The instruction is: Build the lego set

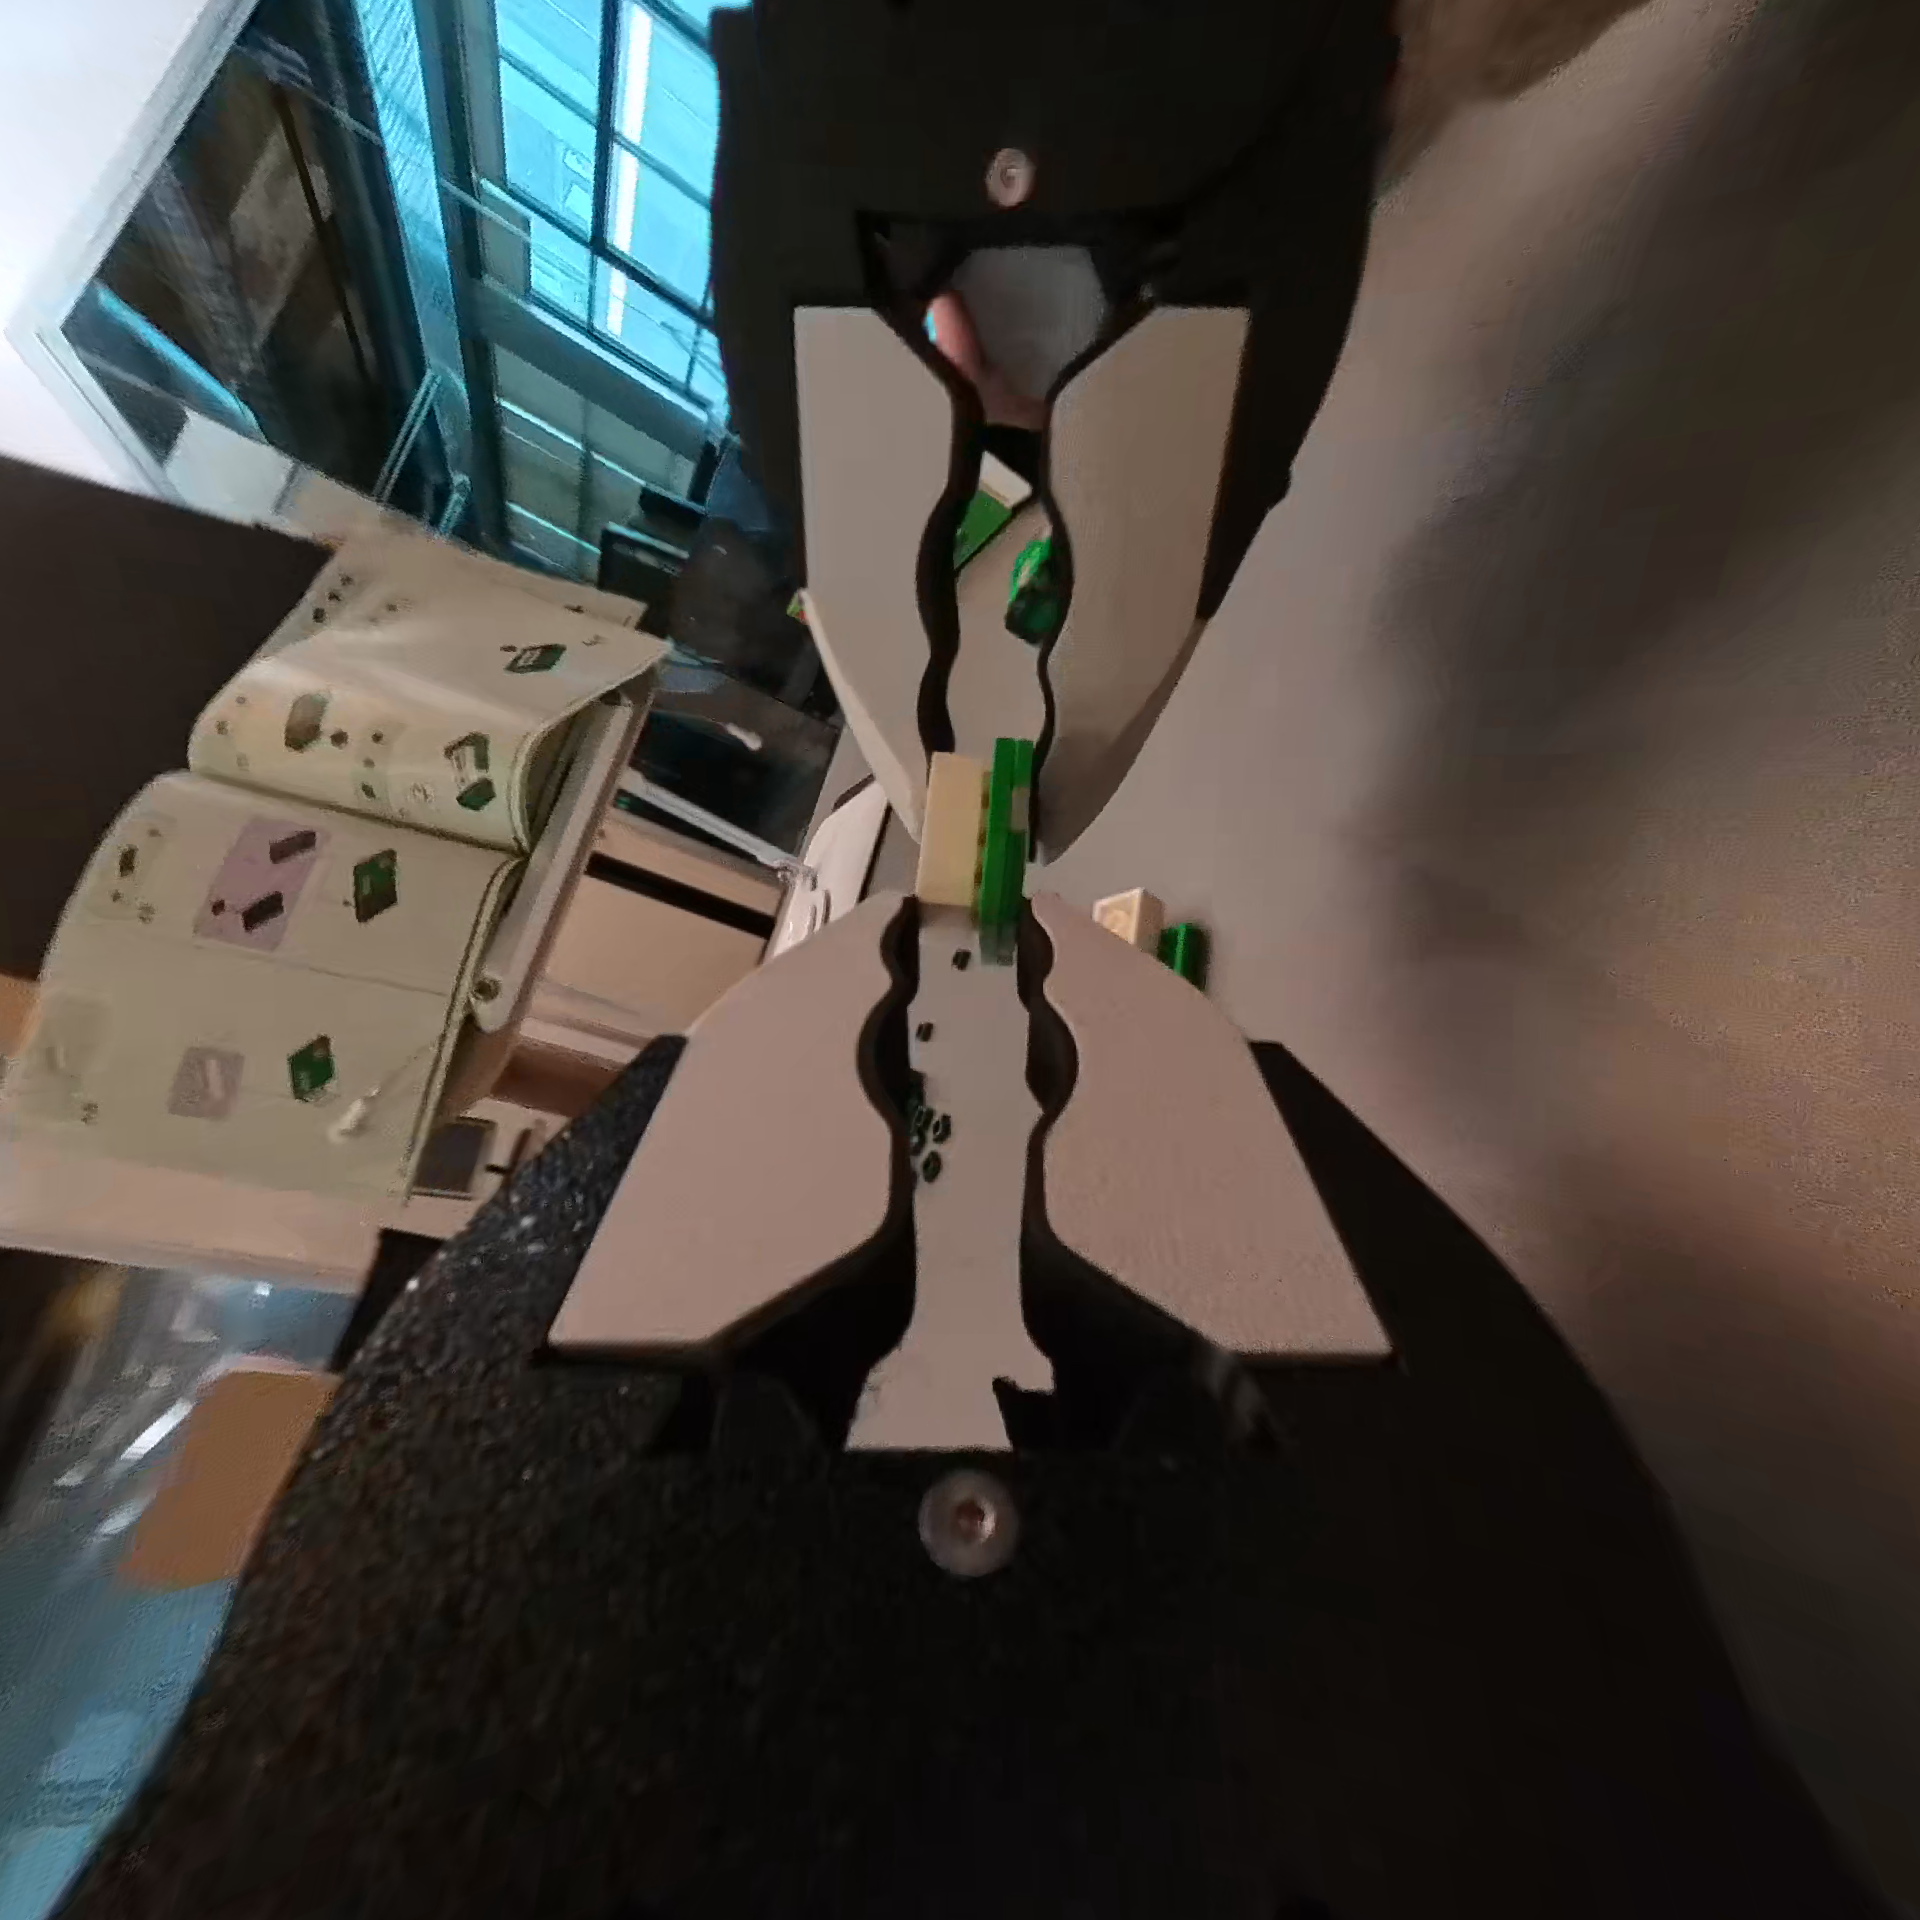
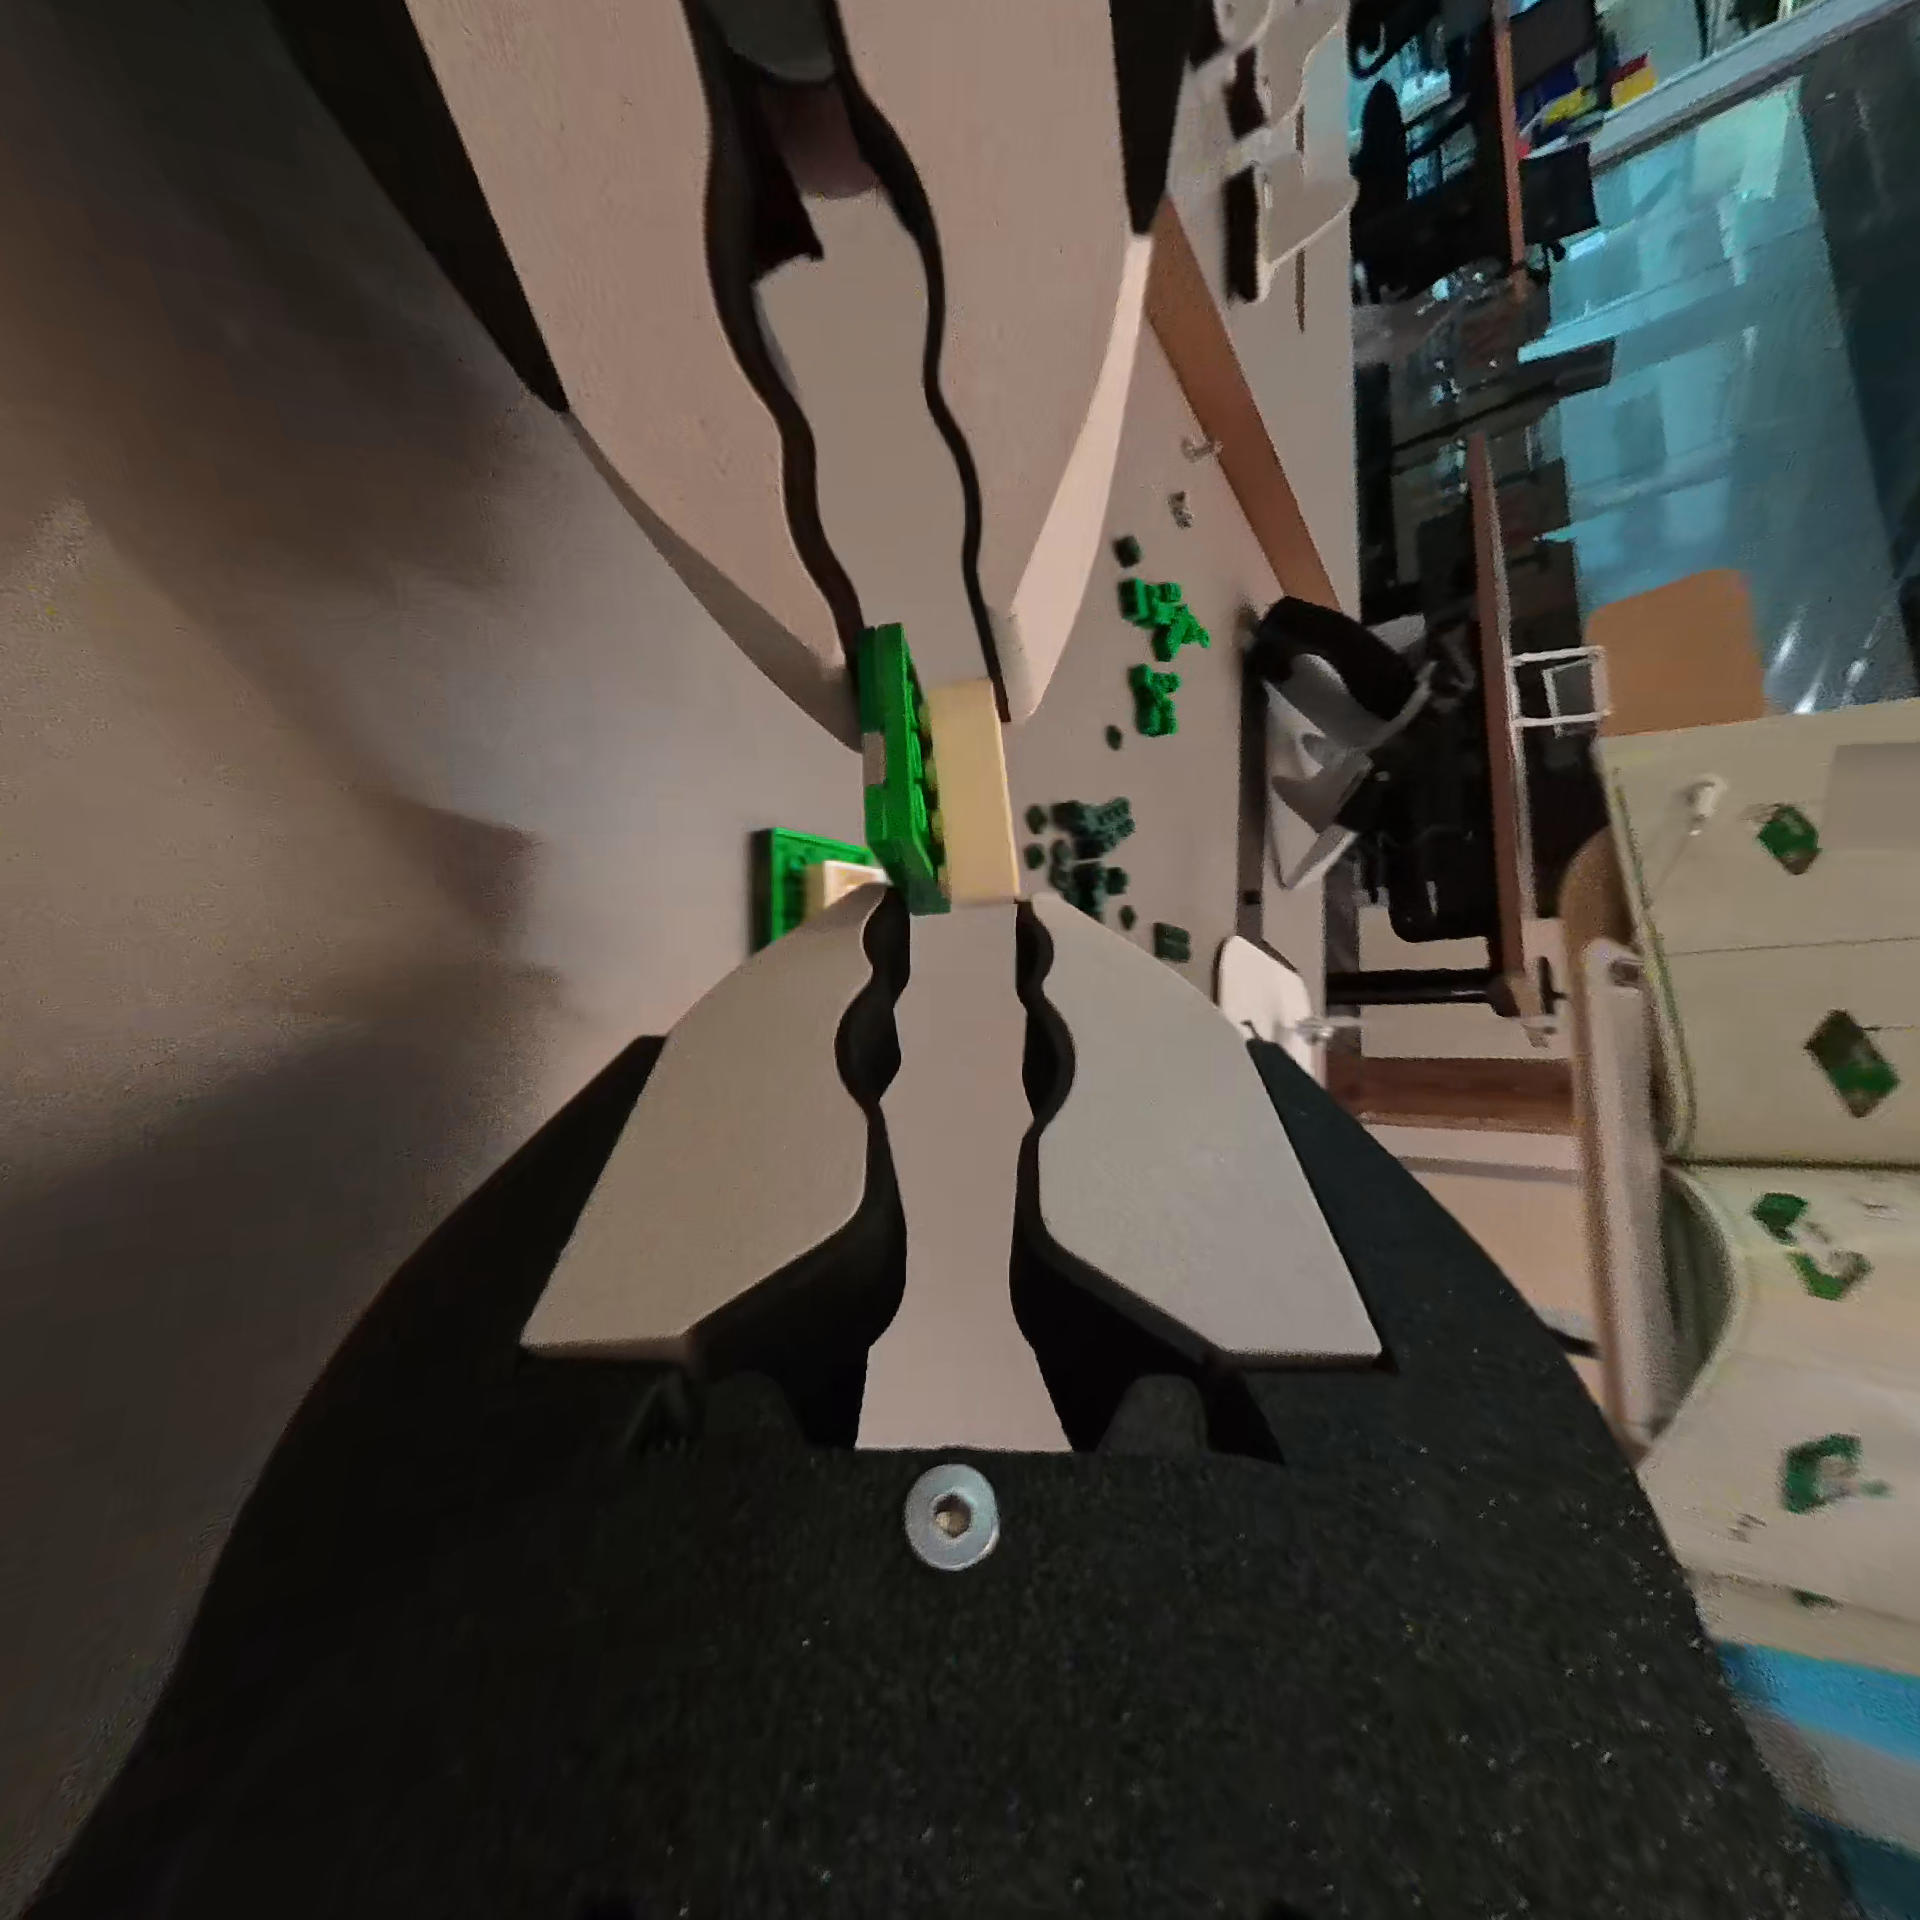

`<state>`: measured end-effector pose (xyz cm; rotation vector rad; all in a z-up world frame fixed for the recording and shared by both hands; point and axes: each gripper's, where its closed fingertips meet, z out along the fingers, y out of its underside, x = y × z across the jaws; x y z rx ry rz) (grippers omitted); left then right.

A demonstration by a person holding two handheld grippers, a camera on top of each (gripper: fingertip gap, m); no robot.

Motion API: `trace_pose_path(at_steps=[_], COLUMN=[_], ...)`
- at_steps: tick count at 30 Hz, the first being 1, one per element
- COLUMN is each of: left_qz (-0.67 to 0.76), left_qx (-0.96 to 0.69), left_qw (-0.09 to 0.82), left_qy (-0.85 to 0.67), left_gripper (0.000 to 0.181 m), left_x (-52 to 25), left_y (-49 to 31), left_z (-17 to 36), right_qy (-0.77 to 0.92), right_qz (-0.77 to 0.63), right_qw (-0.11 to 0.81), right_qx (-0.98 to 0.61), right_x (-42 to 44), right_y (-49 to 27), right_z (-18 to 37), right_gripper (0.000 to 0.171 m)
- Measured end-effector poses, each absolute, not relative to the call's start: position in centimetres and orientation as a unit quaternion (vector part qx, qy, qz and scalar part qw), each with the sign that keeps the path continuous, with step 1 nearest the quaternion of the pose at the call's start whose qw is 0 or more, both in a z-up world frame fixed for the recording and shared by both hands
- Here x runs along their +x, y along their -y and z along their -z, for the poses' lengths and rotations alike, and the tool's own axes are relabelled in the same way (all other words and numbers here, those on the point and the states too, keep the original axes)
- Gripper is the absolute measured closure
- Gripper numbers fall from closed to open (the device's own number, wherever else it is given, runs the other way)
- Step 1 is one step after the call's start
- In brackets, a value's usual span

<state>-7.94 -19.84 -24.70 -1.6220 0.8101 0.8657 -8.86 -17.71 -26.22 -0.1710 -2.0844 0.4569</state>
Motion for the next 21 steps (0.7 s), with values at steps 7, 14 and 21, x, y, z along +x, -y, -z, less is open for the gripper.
trace_pose_path(at_steps=[7, 14, 21], left_qz=[-0.364, -0.401, -0.475], left_qx=[-0.676, -0.708, -0.701], left_qw=[0.531, 0.468, 0.422], left_qy=[-0.358, -0.344, -0.324], left_gripper=[0.175, 0.175, 0.174], left_x=[-6.6, -7.4, -9.1], left_y=[20.2, 19.9, 20.2], left_z=[26.5, 28.7, 28.8], right_qy=[0.858, 0.798, 0.77], right_qz=[-0.256, -0.294, -0.246], right_qw=[0.43, 0.493, 0.556], right_qx=[-0.117, -0.185, -0.193], right_x=[-6.4, -6.6, -7.6], right_y=[15.7, 12.6, 11.0], right_z=[27.8, 26.1, 27.9], right_gripper=[0.152, 0.164, 0.171])
